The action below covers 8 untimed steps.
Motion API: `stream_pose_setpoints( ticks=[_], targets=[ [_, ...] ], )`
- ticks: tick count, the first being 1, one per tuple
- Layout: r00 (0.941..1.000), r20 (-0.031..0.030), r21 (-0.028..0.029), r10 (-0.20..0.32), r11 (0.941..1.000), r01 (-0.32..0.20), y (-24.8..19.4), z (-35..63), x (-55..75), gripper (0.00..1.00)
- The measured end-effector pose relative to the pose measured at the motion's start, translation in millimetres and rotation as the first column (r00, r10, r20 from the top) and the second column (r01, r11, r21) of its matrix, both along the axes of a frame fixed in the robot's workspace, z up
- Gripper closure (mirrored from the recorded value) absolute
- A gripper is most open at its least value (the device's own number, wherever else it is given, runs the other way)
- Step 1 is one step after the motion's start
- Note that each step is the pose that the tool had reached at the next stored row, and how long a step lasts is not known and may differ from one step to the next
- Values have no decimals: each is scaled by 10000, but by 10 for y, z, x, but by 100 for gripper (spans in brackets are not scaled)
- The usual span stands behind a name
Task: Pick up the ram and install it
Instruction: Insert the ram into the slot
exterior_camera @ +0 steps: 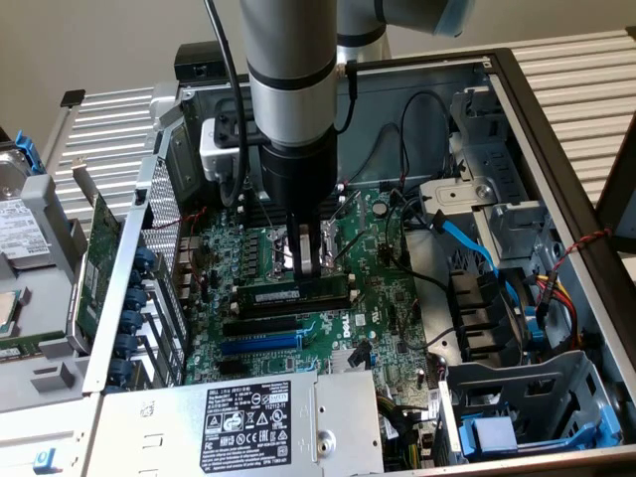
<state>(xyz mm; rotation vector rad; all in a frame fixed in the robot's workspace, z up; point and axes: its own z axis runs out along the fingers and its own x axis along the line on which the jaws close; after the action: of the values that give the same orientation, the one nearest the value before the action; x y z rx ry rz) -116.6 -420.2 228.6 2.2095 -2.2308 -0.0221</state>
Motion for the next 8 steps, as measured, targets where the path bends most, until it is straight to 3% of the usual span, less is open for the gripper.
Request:
stream_pose_setpoints(
  ticks=[8],
  targets=[
    [10000, 30, 0, 0, 10000, 0, 0, -30, -9, 87]
  ],
)
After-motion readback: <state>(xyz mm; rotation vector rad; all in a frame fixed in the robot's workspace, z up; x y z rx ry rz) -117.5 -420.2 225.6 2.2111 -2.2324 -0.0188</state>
